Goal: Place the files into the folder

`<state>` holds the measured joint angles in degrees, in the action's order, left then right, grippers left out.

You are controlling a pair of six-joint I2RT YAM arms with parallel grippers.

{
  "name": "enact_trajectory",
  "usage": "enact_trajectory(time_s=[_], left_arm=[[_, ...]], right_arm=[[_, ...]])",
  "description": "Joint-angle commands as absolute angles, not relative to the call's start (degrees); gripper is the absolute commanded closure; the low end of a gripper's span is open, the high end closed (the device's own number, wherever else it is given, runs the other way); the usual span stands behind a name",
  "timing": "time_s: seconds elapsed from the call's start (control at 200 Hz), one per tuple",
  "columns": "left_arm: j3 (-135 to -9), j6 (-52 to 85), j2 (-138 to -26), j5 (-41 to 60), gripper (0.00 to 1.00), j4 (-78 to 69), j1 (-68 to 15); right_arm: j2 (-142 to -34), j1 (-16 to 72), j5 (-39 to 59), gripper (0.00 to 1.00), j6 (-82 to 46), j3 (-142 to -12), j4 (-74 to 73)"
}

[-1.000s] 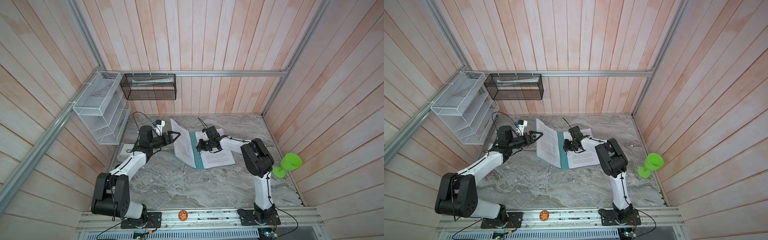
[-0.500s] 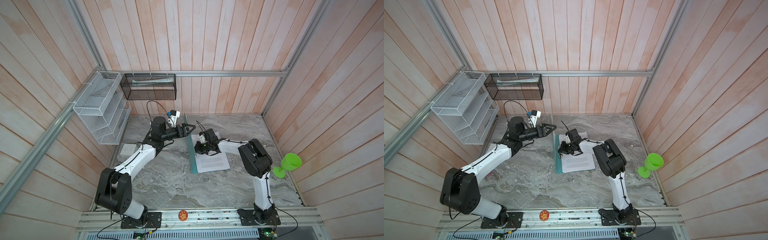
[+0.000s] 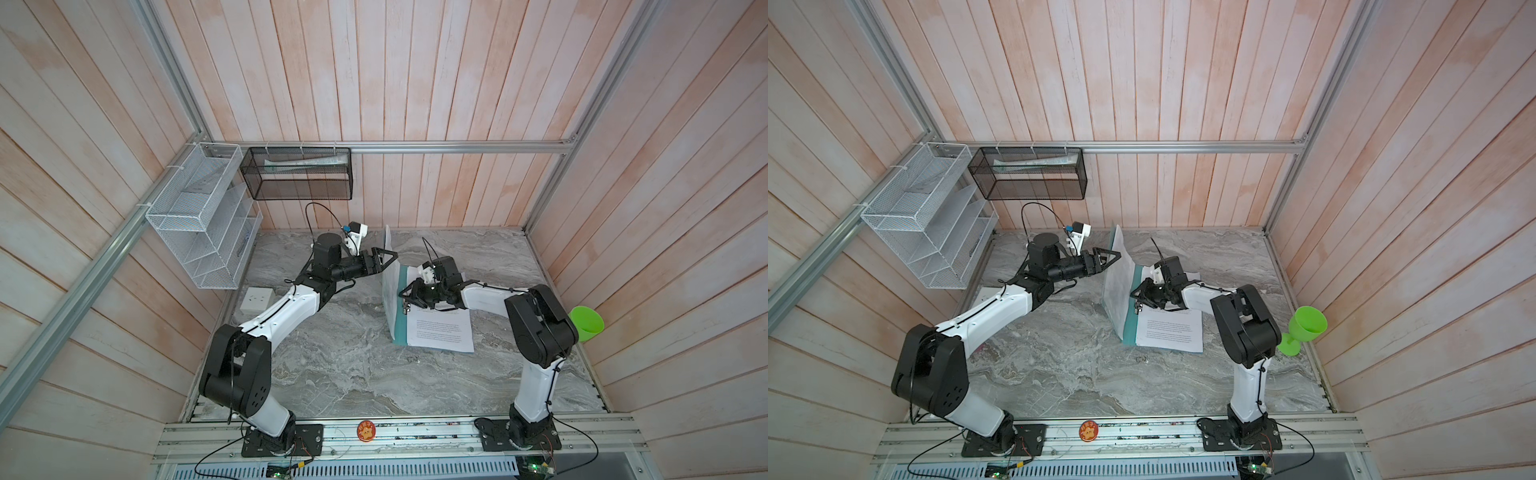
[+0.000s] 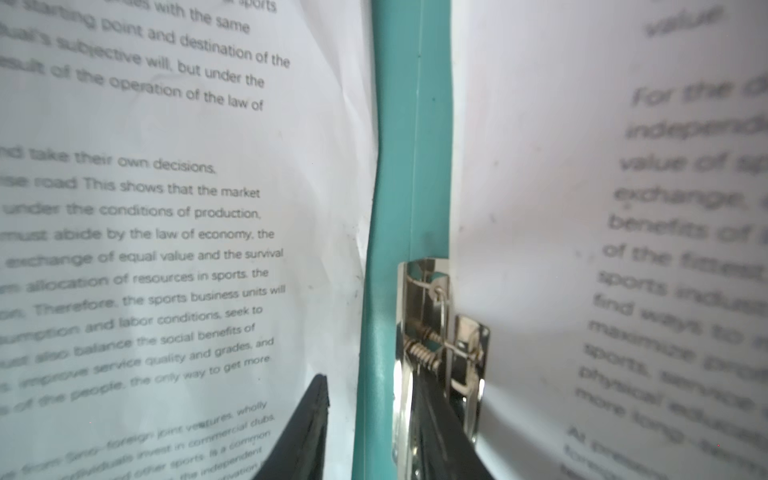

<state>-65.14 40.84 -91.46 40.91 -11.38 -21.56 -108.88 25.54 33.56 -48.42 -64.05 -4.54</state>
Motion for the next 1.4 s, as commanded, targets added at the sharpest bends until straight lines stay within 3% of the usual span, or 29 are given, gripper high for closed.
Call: enact_trajectory(time_s=[0.0,0.155,0.345,0.56,0.89,1.125,1.395], left_arm=[[-67.5,41.5,-93.8,40.8,0.15,-12.8,-22.0],[-69.5,42.3,-96.7,41.8,0.15,-14.4,-23.7],[-68.8,42.4,-96.1,41.4,0.15,-14.5,-24.2],[-66.2,43.2,-95.1,42.0,0.15,-17.0,-24.3],[-66.1,43.9,-96.2,42.3,0.15,-18.6,-25.7],[-65.5,43.2,-96.7,41.4,0.15,-18.5,-27.7],[-66.8,41.2,-100.7,40.1,0.15,-16.7,-31.4]], right_arm=[[-107.0,25.2,35.4,0.66,-47.6,-64.2,-5.7],[-112.1,25.7,36.6,0.66,-45.1,-68.9,-2.3],[-119.0,28.3,23.4,0.64,-33.8,-81.9,17.2],[-117.2,28.1,19.2,0.63,-32.3,-81.4,18.1],[-99.8,22.1,14.5,0.63,-33.7,-63.8,14.5],[-86.0,9.6,15.2,0.59,-35.9,-48.3,10.4],[-79.7,0.9,15.0,0.54,-32.5,-44.9,14.0]])
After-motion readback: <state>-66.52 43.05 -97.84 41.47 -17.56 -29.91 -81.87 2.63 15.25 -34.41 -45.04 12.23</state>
